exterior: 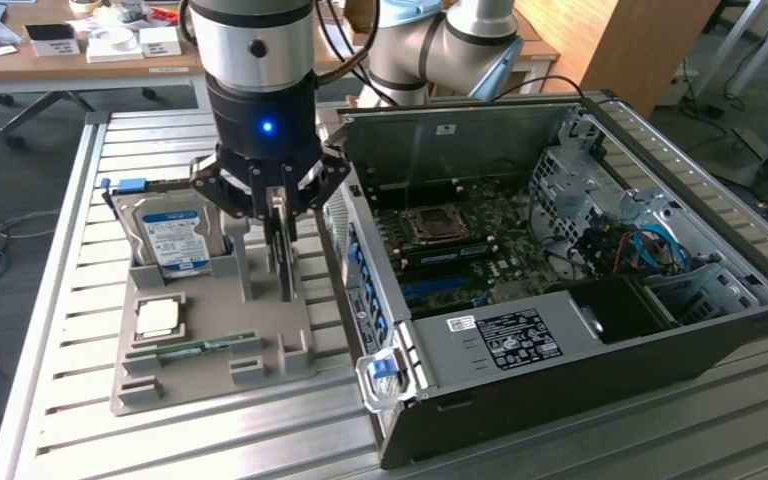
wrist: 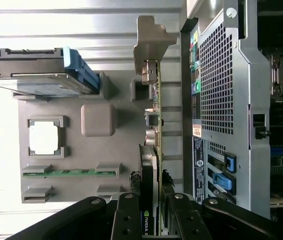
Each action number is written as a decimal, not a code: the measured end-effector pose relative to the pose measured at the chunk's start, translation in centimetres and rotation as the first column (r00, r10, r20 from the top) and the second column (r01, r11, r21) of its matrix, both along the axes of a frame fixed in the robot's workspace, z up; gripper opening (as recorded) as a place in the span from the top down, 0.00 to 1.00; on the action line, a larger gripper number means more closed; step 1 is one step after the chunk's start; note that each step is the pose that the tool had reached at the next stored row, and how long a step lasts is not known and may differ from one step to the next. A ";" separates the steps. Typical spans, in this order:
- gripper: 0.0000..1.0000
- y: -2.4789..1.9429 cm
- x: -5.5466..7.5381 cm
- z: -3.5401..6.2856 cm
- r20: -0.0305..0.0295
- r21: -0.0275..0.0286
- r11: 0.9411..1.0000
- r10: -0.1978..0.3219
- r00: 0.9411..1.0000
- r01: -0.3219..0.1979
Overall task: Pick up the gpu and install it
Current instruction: 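Pick up the gpu and move the gpu toward the slot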
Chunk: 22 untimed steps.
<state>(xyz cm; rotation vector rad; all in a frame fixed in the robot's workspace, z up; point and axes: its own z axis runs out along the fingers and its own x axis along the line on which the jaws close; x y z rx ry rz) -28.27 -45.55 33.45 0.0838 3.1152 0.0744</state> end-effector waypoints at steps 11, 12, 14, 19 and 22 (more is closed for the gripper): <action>0.73 0.00 0.0 0.70 0.000 0.001 1.000 0.000 1.000 0.000; 0.73 0.00 0.0 0.70 0.000 0.001 1.000 0.000 1.000 0.000; 0.73 0.00 0.0 0.70 0.000 0.001 1.000 0.000 1.000 0.000; 0.73 0.00 0.0 1.28 0.000 0.002 1.000 0.000 1.000 0.000; 0.73 0.00 0.0 1.93 0.000 0.002 1.000 0.000 1.000 0.000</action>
